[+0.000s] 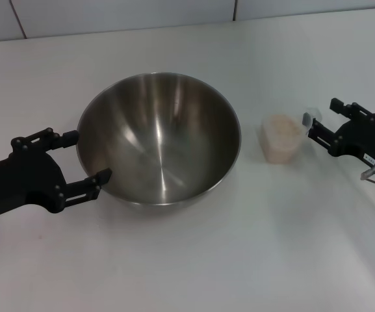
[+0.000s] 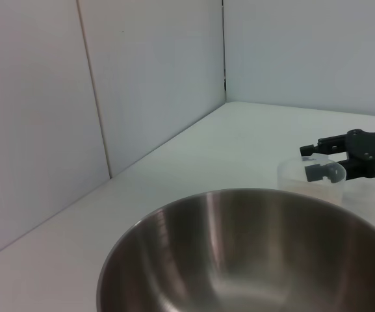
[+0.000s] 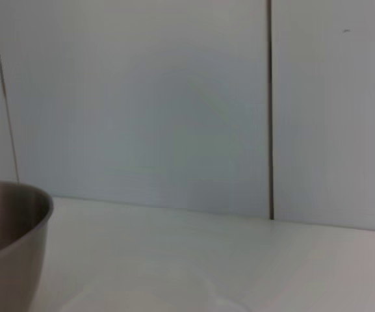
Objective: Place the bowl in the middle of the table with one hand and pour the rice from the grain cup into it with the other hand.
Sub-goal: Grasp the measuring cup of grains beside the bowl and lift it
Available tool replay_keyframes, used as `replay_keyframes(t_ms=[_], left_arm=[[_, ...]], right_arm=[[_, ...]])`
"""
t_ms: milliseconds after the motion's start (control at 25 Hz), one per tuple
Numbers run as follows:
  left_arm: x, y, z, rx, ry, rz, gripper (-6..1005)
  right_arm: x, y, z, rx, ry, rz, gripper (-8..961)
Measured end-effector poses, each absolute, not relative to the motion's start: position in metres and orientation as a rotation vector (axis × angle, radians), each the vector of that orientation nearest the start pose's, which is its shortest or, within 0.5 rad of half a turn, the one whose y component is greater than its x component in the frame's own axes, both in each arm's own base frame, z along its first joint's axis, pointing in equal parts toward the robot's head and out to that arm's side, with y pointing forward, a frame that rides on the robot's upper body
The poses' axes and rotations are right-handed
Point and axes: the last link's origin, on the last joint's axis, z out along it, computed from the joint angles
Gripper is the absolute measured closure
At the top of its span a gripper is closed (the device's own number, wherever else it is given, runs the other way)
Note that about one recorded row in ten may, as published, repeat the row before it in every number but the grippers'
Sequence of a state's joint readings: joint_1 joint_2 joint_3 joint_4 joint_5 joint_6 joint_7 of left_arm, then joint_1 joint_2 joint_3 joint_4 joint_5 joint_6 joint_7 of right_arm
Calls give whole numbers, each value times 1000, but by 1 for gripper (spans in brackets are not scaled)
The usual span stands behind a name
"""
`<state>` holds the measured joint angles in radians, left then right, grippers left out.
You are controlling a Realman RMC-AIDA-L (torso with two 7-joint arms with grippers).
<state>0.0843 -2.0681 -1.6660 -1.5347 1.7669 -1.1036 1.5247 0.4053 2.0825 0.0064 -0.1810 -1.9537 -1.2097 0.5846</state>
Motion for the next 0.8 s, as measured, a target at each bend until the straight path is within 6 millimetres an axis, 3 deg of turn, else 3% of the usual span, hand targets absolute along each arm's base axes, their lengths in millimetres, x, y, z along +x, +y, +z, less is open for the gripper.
replay_keyframes(t_ms=[120,360,440,640,800], left_arm=[[-232,266,14,-2549,-349,-361,191],[-231,266,14,-2549,-350,-361,192],[-231,266,14,-2550,-351,-361,193],[-231,266,15,-2551,-351,-361,194],[-230,266,14,-2554,-346,-363,194]], right_arm=[[367,294,-21,-1990,616,563,171],[365,293,-25,-1992,584,550,389],[364,292,-25,-1990,583,556,640],[366,291,-22,-1969,577,559,833],[365,290,-19,-1954,563,575,874]])
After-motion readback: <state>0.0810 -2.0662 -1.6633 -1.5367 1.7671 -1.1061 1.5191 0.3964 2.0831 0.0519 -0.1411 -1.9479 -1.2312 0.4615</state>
